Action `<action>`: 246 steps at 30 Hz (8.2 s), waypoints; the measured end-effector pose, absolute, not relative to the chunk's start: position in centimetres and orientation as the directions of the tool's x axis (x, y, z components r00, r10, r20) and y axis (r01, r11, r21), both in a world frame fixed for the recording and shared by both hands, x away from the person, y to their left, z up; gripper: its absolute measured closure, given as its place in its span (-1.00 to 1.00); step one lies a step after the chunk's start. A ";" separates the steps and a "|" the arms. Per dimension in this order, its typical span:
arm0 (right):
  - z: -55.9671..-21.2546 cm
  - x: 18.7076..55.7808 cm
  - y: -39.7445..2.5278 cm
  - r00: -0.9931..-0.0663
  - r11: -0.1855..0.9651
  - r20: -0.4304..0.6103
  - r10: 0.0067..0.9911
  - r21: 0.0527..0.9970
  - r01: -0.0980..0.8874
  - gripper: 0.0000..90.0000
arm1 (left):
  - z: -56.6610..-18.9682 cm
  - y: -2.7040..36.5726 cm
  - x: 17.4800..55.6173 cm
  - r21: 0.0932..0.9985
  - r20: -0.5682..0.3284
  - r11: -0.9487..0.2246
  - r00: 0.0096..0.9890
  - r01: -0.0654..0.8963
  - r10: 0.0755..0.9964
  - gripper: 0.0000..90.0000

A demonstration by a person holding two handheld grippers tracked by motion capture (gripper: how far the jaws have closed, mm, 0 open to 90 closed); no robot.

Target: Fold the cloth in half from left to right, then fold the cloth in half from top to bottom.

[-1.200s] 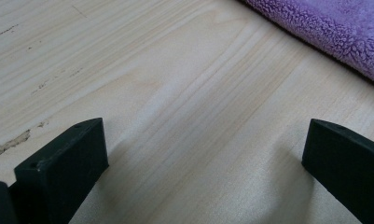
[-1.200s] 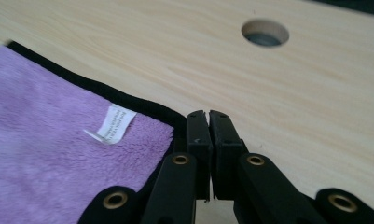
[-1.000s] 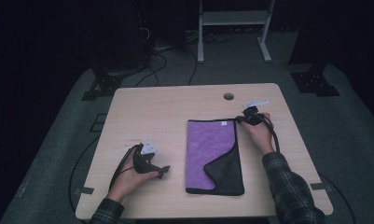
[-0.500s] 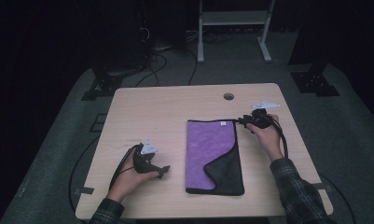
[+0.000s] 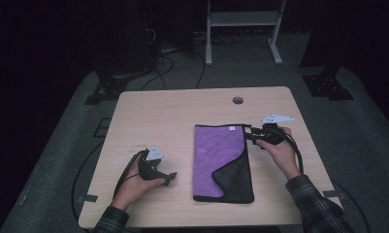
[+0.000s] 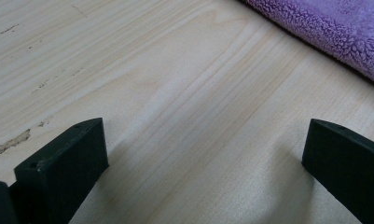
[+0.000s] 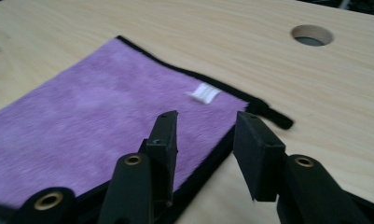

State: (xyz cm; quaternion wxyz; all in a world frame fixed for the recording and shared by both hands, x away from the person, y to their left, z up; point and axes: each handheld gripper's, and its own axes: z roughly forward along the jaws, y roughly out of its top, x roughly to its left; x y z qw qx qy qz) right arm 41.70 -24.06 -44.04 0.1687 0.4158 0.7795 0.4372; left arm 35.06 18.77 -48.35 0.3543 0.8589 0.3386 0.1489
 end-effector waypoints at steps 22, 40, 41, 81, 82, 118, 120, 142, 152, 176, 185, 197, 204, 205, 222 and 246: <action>-44.5 34.3 -17.8 -0.830 0.409 0.126 0.543 0.824 0.393 -0.09 | -48.4 18.8 35.1 0.710 0.016 -0.519 0.726 0.476 0.687 -1.00; -47.8 33.5 -13.0 -0.899 0.583 0.025 0.437 0.753 0.305 0.06 | -48.4 18.8 35.1 0.710 0.017 -0.520 0.727 0.475 0.687 -1.00; -47.8 33.5 -12.9 -0.898 0.585 0.021 0.439 0.752 0.304 0.11 | -48.4 18.8 35.1 0.710 0.017 -0.520 0.727 0.475 0.686 -1.00; -45.7 27.8 -21.2 -0.820 0.492 0.086 0.566 0.762 0.420 0.65 | -48.4 18.8 35.1 0.713 0.016 -0.517 0.726 0.474 0.688 -1.00; -45.8 27.6 -21.5 -0.816 0.488 0.091 0.571 0.761 0.427 0.62 | -48.4 18.8 35.1 0.713 0.016 -0.517 0.726 0.474 0.688 -1.00; -45.0 35.7 -25.5 -0.716 0.347 0.076 0.693 0.836 0.425 -0.13 | -48.0 18.7 35.3 0.747 0.012 -0.477 0.708 0.463 0.706 -0.41; -45.0 36.3 -25.5 -0.714 0.350 0.078 0.695 0.832 0.431 -0.14 | -47.9 18.6 35.6 0.744 0.015 -0.482 0.709 0.463 0.705 -0.29; -45.2 44.8 -23.4 -0.695 0.386 0.060 0.717 0.795 0.467 -0.16 | -44.6 13.5 44.7 0.754 -0.050 -0.476 0.761 0.454 0.647 0.07; -46.4 48.6 -22.2 -0.683 0.386 0.072 0.727 0.780 0.493 -0.19 | -44.9 11.1 48.7 0.748 -0.055 -0.474 0.757 0.463 0.652 0.03; -48.0 48.6 -21.5 -0.754 0.469 0.040 0.655 0.761 0.448 0.36 | -47.1 8.5 50.0 0.713 -0.071 -0.524 0.791 0.466 0.607 0.51; -47.4 48.4 -20.7 -0.732 0.471 0.060 0.679 0.730 0.496 0.73 | -46.8 8.3 49.7 0.710 -0.094 -0.506 0.778 0.490 0.621 0.83; -44.4 49.6 -20.7 -0.687 0.395 0.065 0.724 0.778 0.489 0.76 | -42.4 9.1 50.5 0.801 -0.046 -0.430 0.760 0.416 0.649 0.85; -40.9 49.5 -20.7 -0.696 0.363 0.042 0.716 0.830 0.423 0.75 | -39.2 9.8 50.1 0.839 -0.017 -0.406 0.764 0.361 0.645 0.85; -40.7 49.3 -20.7 -0.701 0.365 0.037 0.712 0.834 0.414 0.75 | -39.2 9.9 49.9 0.839 -0.017 -0.409 0.768 0.359 0.640 0.85; -42.5 43.5 -21.9 -0.775 0.350 0.092 0.625 0.854 0.384 0.75 | -40.4 10.9 44.0 0.851 -0.010 -0.441 0.848 0.286 0.530 0.85; -45.8 36.1 -21.9 -0.837 0.454 0.101 0.538 0.802 0.389 0.70 | -44.8 11.3 36.8 0.784 -0.127 -0.497 0.879 0.373 0.459 0.82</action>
